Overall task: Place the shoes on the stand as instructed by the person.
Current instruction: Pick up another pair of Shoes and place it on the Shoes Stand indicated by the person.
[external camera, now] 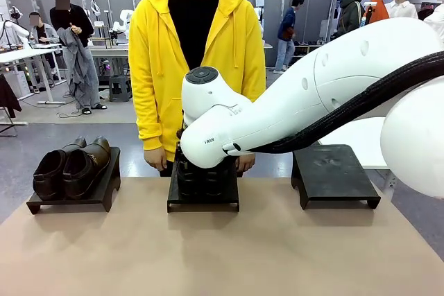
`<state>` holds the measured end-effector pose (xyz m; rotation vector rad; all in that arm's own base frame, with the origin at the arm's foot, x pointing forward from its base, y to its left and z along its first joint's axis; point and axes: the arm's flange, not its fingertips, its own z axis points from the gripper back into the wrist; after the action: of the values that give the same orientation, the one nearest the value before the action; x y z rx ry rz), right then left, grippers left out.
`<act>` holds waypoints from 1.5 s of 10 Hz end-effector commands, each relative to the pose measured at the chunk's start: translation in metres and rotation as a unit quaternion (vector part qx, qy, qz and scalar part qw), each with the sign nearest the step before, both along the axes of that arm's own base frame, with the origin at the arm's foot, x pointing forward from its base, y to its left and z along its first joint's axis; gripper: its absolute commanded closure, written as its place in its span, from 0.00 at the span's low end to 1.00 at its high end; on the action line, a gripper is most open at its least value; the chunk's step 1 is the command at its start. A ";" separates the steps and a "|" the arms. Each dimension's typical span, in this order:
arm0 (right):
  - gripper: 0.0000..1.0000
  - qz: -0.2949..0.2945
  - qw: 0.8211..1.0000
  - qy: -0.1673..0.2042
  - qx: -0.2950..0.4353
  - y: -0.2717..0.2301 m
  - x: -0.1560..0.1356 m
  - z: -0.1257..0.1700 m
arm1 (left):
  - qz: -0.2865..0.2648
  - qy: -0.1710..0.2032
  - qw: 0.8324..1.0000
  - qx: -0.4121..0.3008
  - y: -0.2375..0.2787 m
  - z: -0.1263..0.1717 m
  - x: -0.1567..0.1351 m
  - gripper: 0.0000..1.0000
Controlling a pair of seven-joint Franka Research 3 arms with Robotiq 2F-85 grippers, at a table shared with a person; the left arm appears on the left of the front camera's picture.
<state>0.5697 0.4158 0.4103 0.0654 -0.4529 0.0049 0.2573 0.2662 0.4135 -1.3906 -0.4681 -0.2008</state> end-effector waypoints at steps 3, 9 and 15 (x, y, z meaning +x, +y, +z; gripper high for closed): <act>0.00 0.014 0.999 0.031 0.028 -0.020 -0.013 0.015 | -0.001 -0.011 1.000 -0.001 -0.002 0.001 -0.003 0.00; 0.00 0.080 0.956 0.088 0.270 -0.207 -0.103 0.072 | -0.001 -0.011 1.000 -0.001 -0.002 0.001 -0.003 0.00; 0.00 0.009 0.866 0.078 0.495 -0.438 -0.202 0.063 | -0.001 -0.011 1.000 -0.001 -0.002 0.001 -0.003 0.00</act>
<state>0.3780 0.0042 0.4737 1.0871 -0.2391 -0.1624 0.2571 0.2660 0.4132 -1.3912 -0.4677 -0.2000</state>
